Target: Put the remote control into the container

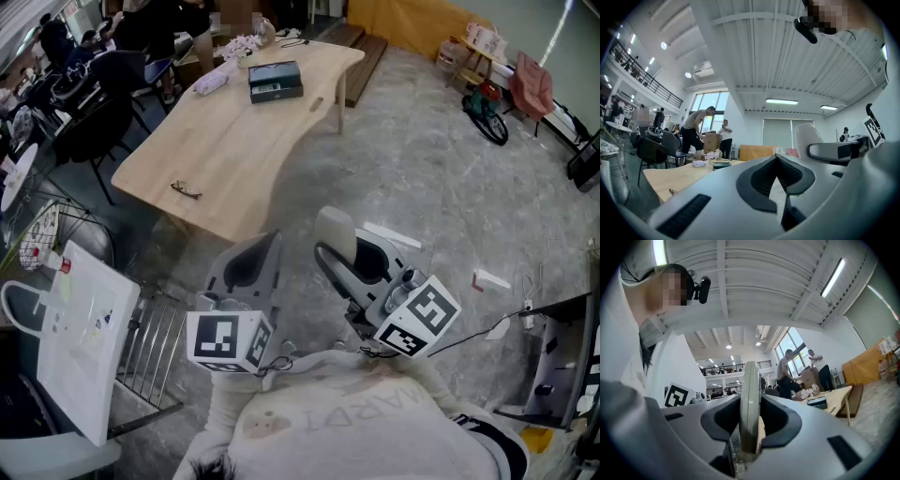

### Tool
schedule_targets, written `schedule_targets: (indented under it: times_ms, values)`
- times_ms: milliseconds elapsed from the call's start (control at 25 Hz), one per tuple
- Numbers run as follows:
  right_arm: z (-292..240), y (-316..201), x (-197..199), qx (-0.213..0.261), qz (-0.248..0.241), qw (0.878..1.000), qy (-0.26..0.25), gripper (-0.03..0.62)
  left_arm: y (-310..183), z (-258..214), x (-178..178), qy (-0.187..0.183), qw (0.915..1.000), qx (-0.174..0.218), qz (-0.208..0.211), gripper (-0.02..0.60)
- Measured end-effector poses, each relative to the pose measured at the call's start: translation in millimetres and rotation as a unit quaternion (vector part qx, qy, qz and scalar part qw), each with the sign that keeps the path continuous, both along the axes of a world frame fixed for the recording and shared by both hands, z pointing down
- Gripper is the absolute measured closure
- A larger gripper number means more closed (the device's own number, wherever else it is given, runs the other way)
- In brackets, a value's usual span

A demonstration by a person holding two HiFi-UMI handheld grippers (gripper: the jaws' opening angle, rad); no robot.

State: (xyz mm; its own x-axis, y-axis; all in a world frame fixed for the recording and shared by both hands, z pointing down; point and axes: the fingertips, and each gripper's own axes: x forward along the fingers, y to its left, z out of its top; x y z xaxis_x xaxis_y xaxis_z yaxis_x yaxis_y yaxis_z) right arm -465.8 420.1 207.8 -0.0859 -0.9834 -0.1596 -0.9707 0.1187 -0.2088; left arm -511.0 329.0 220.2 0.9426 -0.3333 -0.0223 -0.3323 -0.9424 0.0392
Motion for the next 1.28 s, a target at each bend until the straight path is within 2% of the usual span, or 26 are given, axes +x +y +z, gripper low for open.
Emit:
schedule_targets:
  times_ms: [600,720,880,1040,1280]
  values:
    - [4.9,-29.2,-10.8,-0.007,-0.007,1.0,-0.003,0.474,-23.0,2.5,-9.3,0.003,1.0,0.003,0.006,0.581]
    - [6.7,-43.4,-16.4,-0.005,-0.015,1.0,-0.016,0.474,-35.1,3.4,-15.2,-0.001,0.9999,0.016,0.008,0.581]
    - [14.6,-61.6,-23.8,-0.014,-0.007,1.0,-0.007,0.474,-56.6,10.6,-20.5,0.002,0.9998,0.017,0.013,0.581]
    - [20.8,-67.4,-18.2,-0.024,0.011,1.0,-0.006,0.474,-70.1,16.2,-8.8,0.011,0.9996,0.005,0.026,0.581]
    - [20.1,-80.7,18.4,-0.021,0.026,0.999,-0.008,0.474,-85.9,15.5,22.8,0.007,0.9994,0.008,0.034,0.581]
